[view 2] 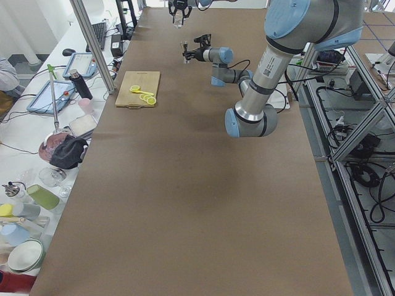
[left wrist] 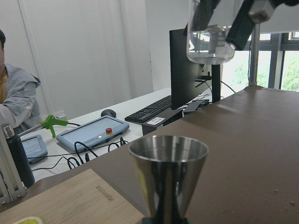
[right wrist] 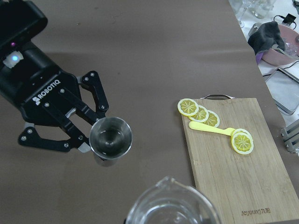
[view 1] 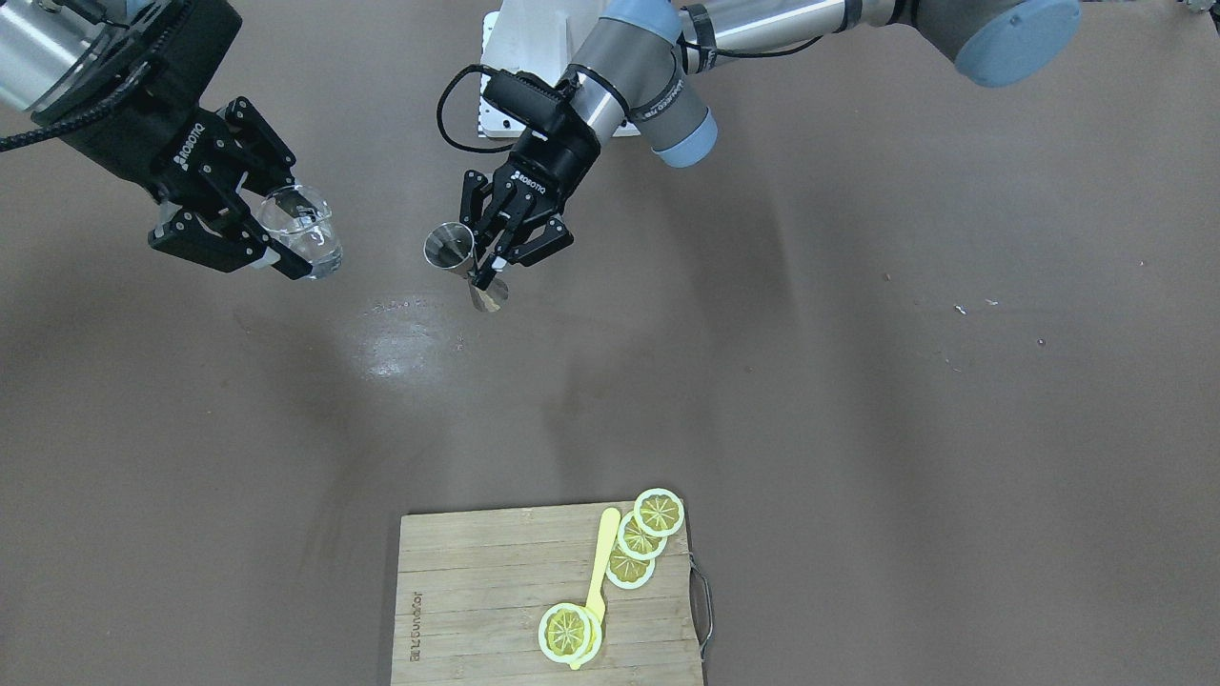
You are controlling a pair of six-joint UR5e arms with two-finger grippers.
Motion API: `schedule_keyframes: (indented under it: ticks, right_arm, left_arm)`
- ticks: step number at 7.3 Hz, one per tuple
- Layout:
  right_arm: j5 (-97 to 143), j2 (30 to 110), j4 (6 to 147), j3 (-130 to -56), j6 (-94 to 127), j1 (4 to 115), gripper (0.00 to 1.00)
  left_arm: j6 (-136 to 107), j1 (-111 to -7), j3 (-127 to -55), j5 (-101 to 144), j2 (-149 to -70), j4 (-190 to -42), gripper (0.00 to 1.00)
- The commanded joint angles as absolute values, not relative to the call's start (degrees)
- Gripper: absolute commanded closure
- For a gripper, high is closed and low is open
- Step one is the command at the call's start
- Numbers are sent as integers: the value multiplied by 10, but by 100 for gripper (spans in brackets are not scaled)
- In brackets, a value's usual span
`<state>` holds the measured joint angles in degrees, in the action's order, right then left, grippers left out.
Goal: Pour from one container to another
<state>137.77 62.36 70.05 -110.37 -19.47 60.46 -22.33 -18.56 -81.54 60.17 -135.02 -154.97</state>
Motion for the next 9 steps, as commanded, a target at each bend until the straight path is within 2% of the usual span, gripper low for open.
schedule_keyframes:
  ticks: [1,4,9]
  right_arm:
    - [1329,618,816,-1147,-291,576,100]
    - [1275,606,904,-1155,-343,536,100]
    - [1214,521,1112,-1155,-454,527,100]
  left_arm:
    - [-224,-186,-799,606,-1359,-1550,100]
    - [-228,-186,-797,606,-1358,-1551,100]
    - [-227,-186,-797,605,-1358,-1552,100]
